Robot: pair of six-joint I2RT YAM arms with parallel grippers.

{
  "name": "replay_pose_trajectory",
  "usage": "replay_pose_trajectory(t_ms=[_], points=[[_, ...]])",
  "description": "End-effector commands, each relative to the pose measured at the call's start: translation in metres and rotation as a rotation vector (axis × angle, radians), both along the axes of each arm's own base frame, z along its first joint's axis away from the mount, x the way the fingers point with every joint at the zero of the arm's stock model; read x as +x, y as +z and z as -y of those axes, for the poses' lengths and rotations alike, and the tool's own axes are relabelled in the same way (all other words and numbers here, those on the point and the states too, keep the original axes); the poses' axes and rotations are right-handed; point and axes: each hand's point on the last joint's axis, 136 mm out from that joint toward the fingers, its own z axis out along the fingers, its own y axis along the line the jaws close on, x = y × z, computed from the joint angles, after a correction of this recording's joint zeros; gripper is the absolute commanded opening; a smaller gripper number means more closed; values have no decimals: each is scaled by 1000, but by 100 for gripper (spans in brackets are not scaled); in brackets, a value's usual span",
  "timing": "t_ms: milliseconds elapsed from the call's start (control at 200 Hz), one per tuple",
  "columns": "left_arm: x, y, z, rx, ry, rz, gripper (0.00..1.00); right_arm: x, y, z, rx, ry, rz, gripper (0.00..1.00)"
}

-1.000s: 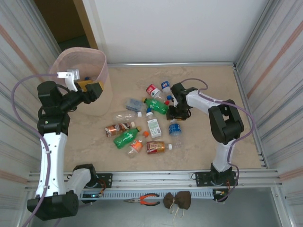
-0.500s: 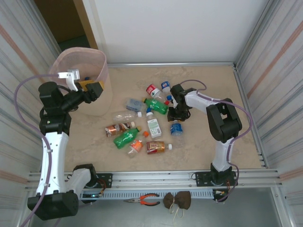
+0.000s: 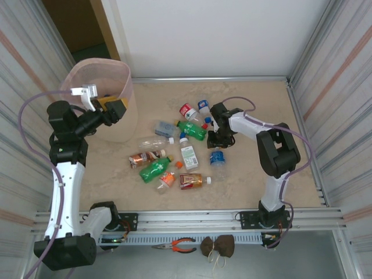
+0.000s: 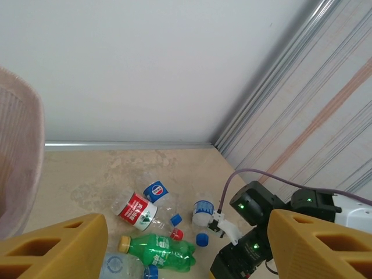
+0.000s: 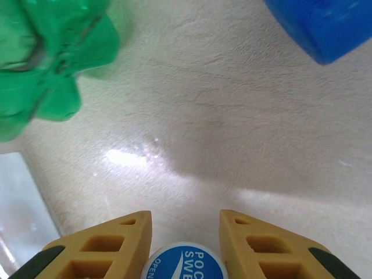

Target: Put the plastic bottles in the bin

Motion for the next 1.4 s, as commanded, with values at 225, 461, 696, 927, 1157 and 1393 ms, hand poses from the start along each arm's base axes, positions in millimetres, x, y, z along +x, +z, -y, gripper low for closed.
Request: replay_pose_trajectory(t_ms=[225, 461, 696, 927, 1157, 1393], points=[[-11, 19, 44, 46, -144, 126, 73, 16, 86, -3, 113, 3, 296, 27], [-15, 19, 81, 93, -256, 169, 74, 18, 158, -7, 241, 37, 556, 24], [-19, 20, 119, 111, -369, 207, 75, 4, 238, -5, 375, 88, 846, 21], [-33, 26, 154, 141, -516, 286, 77, -23, 310, -10, 513, 188, 1079, 18], [-53, 30, 182, 151, -655, 368, 80, -57, 367, -16, 650, 298, 1227, 16], [-67, 25, 210, 166, -753, 395, 83, -76, 403, -22, 720, 356, 1297, 6]])
